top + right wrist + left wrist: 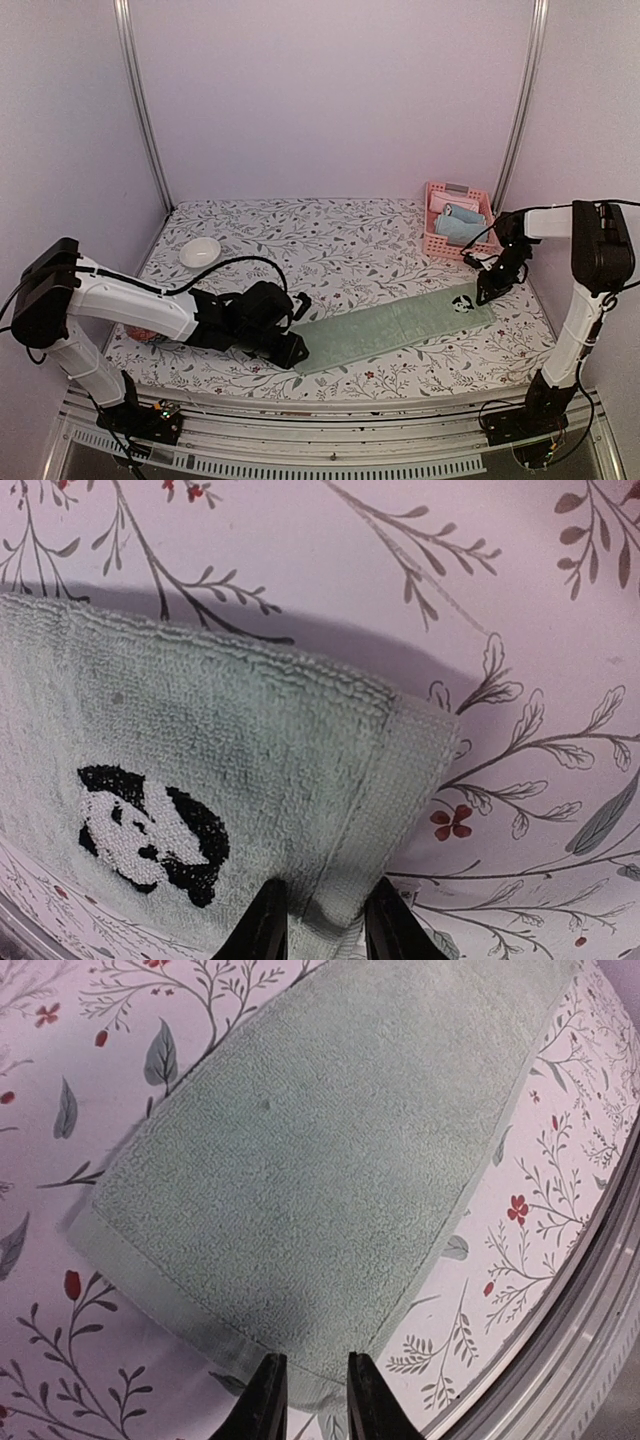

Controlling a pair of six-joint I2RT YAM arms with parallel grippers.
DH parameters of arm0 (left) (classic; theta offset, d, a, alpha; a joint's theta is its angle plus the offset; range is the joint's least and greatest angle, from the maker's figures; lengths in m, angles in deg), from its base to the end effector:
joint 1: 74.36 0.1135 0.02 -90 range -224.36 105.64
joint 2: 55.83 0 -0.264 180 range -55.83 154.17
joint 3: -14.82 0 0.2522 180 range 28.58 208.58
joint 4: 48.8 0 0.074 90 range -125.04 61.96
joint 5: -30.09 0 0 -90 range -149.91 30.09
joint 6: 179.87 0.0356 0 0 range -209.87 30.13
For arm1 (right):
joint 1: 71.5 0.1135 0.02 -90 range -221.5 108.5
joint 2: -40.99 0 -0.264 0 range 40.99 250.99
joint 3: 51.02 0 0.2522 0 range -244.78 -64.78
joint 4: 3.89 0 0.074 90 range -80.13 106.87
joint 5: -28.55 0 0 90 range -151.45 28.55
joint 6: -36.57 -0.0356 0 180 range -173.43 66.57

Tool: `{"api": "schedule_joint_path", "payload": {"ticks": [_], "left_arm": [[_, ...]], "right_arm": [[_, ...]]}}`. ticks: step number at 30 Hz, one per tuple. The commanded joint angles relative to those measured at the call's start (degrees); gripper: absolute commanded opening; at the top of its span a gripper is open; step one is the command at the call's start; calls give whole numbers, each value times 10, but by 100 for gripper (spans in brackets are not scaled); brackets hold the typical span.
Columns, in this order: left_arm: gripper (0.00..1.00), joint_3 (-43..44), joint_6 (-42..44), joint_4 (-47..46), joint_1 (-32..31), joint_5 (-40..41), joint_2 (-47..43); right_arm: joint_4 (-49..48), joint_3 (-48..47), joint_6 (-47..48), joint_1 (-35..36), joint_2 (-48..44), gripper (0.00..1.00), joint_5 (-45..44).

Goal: Roll the towels
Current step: Pick up the towel from the center of the board.

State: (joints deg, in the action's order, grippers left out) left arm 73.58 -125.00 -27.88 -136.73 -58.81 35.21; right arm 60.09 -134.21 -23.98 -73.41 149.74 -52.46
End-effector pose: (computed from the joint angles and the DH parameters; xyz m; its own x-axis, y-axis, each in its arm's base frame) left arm 0.1414 -0.2687 0.1550 -0.8104 0.3075 -0.4988 0.5064 0.7958 -0.3321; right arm 0.3333 -0.0055 0.1455 -0.8858 -0.4564 -0.0838 -0.4638 0.8760 0.1321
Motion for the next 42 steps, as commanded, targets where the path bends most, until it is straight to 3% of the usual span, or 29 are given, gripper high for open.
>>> {"api": "schedule_joint_path", "payload": {"ticks": [1,6,14,18,21,23,27,29,35,42], "left_arm": [[24,2,9,-1,-7,16,5],[24,6,11,0,-7,25,8],[25,17,8,-5,-6,31,29],[24,20,11,-16,-5,34,41],[24,26,9,-21,-4,32,54],[24,33,8,-21,-3,30,61],[24,35,10,-19,-4,31,62],[24,38,13,-14,-2,36,62],[24,47,16,-4,4,41,64],[24,39,3,-4,6,40,67]], "right_arm": [[-33,41,-18,2,36,21,-58],[-15,41,6,-7,19,4,19],[29,-5,54,-121,-39,3,-39],[46,-33,72,-146,-61,3,-57],[57,-33,72,-146,-73,3,-26],[89,-37,79,-143,-77,3,45],[184,-37,145,-109,-87,3,231],[203,-30,152,-81,-92,3,272],[243,-26,164,7,-87,3,368],[239,-36,153,110,-57,3,412]]}}
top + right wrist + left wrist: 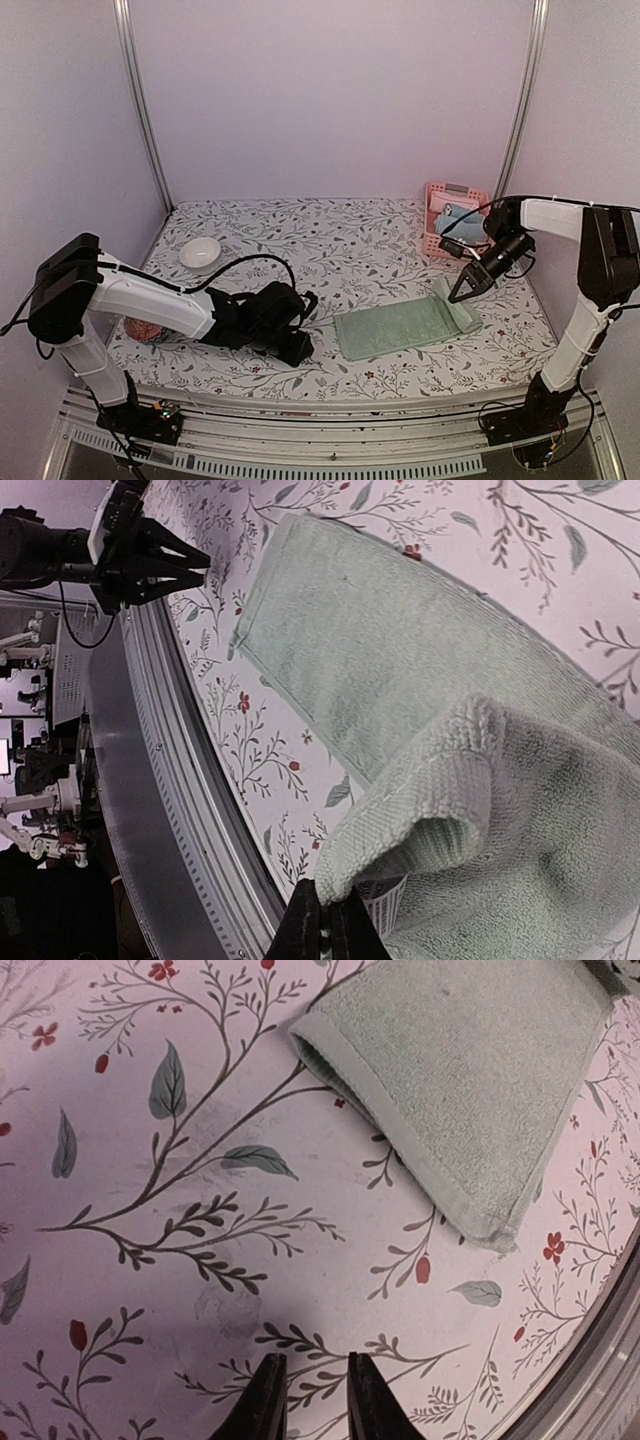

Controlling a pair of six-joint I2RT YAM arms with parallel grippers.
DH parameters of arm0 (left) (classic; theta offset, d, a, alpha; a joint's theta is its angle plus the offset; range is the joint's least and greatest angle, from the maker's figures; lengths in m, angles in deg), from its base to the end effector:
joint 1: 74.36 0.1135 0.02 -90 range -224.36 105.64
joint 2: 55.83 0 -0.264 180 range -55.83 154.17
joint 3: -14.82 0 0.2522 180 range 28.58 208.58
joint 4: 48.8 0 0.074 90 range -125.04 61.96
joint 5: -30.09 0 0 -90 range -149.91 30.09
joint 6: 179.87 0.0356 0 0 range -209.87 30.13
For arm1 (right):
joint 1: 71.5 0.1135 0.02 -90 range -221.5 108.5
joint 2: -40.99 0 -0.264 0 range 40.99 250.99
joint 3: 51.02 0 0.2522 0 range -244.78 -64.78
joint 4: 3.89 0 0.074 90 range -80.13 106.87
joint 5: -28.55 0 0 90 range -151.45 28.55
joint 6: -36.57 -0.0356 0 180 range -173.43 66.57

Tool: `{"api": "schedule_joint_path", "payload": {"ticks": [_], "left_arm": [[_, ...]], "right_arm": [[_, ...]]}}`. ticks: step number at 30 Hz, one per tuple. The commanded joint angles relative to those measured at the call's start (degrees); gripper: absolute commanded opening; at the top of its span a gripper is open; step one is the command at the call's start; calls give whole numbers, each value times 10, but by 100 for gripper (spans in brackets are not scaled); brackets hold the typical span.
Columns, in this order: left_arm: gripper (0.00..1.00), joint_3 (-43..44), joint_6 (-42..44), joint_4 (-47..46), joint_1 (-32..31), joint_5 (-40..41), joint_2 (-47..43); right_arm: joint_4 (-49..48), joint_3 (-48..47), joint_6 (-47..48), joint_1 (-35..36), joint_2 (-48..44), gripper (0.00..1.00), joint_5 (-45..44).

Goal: Roll the towels
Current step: Pick up the towel from the center of the board, then fold the towel at the center of the board.

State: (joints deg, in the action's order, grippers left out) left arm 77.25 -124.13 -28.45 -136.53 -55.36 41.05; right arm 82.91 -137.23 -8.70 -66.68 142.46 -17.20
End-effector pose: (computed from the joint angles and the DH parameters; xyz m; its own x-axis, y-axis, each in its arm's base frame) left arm 0.1532 -0.2841 0.1435 -0.7995 0.3125 -0.5129 0.4962 0.8249 -0.2709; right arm 0.2919 0.0495 0.2085 -0.7522 -0.5693 -0.3318 -0.6253 0.4580 0.6318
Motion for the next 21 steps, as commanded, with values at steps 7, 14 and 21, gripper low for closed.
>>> {"api": "schedule_joint_path", "payload": {"ticks": [7,14,21], "left_arm": [[24,5,-17,-1,5,0,20],[24,20,-19,6,5,-10,36],[24,17,-29,-7,6,-19,46]], "right_arm": [[-39,-49,-54,121,55,3,91],[-98,-73,-117,162,91,3,97],[-113,-85,-136,192,123,3,108]]}}
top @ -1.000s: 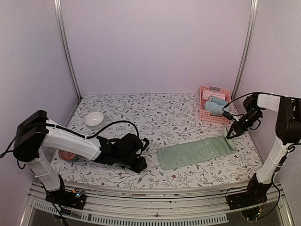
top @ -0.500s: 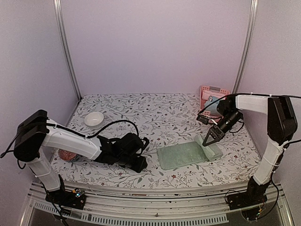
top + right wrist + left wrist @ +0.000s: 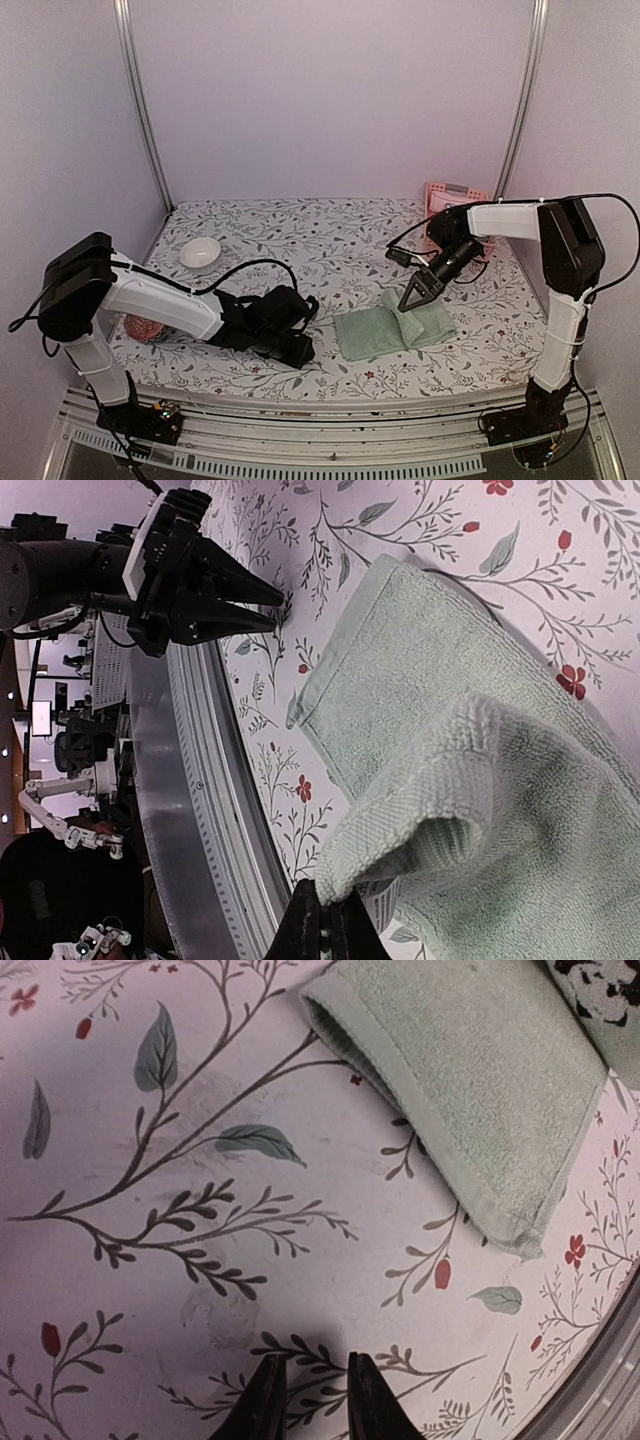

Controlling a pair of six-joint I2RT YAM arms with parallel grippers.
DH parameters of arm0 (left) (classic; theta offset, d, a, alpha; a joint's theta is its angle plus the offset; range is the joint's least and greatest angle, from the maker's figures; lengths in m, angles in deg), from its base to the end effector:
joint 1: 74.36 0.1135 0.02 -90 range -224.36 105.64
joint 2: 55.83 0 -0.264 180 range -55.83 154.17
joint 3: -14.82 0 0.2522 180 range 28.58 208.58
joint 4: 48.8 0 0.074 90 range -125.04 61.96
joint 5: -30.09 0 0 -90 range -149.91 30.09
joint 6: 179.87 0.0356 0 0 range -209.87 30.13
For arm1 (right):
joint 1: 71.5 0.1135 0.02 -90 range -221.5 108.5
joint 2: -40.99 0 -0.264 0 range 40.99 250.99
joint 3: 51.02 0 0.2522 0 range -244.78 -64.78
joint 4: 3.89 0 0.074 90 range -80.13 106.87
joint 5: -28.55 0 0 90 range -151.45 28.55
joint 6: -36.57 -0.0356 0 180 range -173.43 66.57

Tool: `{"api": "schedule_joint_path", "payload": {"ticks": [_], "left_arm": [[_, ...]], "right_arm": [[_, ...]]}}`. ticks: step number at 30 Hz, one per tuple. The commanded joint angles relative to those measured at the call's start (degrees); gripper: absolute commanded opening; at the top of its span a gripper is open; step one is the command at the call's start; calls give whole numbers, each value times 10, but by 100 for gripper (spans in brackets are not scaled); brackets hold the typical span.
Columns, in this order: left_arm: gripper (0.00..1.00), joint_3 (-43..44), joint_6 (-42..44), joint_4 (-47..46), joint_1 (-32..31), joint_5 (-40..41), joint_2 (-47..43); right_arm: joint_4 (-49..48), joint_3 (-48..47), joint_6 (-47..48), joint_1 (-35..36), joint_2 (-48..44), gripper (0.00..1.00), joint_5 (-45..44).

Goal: Roll the towels
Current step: Fold the towel at the center of the board.

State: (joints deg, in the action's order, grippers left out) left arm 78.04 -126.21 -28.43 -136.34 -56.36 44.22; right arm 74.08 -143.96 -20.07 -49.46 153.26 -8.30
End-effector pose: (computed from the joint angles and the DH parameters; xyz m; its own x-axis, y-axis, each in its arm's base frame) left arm 0.1557 -0.2879 0.1302 -0.8309 0.3023 -0.4672 0.4630 0.8413 -0.2791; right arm 0.3099 0.1562 0.1798 -0.6960 -0.6376 -0.3303 -0.6148 0.2915 0.7328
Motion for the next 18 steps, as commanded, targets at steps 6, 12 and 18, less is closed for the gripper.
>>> {"api": "schedule_joint_path", "payload": {"ticks": [6,12,18], "left_arm": [[25,13,-10,-29,7,-24,25],[25,17,-15,-49,12,-36,34],[25,21,-14,-63,15,-48,46]], "right_arm": [[-43,-41,-50,52,27,3,21],[-40,-64,-67,72,57,3,21],[-35,-93,-71,77,86,3,21]]}}
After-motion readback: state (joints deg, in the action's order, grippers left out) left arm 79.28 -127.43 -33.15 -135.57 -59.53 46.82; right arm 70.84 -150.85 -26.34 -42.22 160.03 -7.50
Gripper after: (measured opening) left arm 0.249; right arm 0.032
